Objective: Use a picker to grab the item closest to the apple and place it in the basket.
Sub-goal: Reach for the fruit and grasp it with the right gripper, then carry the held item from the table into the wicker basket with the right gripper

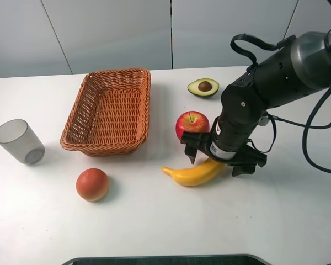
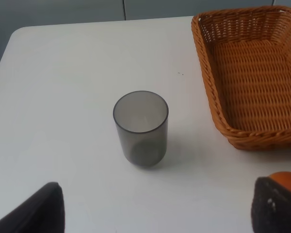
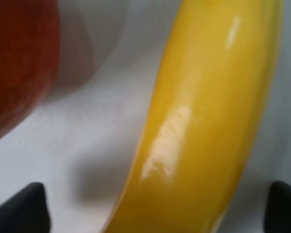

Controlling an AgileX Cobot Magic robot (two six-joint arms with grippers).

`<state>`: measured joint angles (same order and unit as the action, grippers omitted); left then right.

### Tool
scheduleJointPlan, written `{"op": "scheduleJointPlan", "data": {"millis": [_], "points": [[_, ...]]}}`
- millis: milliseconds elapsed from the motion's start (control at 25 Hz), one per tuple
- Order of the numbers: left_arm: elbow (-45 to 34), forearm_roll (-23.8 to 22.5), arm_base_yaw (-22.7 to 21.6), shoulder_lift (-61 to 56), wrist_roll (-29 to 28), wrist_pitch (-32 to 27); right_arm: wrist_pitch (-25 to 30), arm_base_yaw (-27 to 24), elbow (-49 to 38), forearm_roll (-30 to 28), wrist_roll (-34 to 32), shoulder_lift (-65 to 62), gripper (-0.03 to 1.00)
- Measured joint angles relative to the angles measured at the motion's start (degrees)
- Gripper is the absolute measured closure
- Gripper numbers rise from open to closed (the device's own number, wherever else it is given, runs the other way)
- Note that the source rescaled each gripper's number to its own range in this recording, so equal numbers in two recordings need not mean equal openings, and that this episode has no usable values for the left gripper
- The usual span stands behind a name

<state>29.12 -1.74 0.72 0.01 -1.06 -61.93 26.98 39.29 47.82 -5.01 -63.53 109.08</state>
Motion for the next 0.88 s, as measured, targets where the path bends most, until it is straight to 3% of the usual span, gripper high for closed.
{"op": "scheduleJointPlan", "data": {"millis": [40, 80, 120, 880], "points": [[0.0, 0.0, 0.0, 0.0, 0.0, 0.0, 0.09, 0.0, 0.0, 0.0, 0.0, 0.0, 0.57], [0.0, 0.0, 0.0, 0.0, 0.0, 0.0, 0.22, 0.0, 0.0, 0.0, -0.1, 0.14, 0.89], [0.0, 0.0, 0.0, 0.0, 0.0, 0.0, 0.42, 0.0, 0.0, 0.26, -0.22, 0.18, 0.96], [0.0, 0.0, 0.0, 0.0, 0.0, 0.0, 1.01, 0.0, 0.03, 1.16, -1.14, 0.65, 0.97]]}}
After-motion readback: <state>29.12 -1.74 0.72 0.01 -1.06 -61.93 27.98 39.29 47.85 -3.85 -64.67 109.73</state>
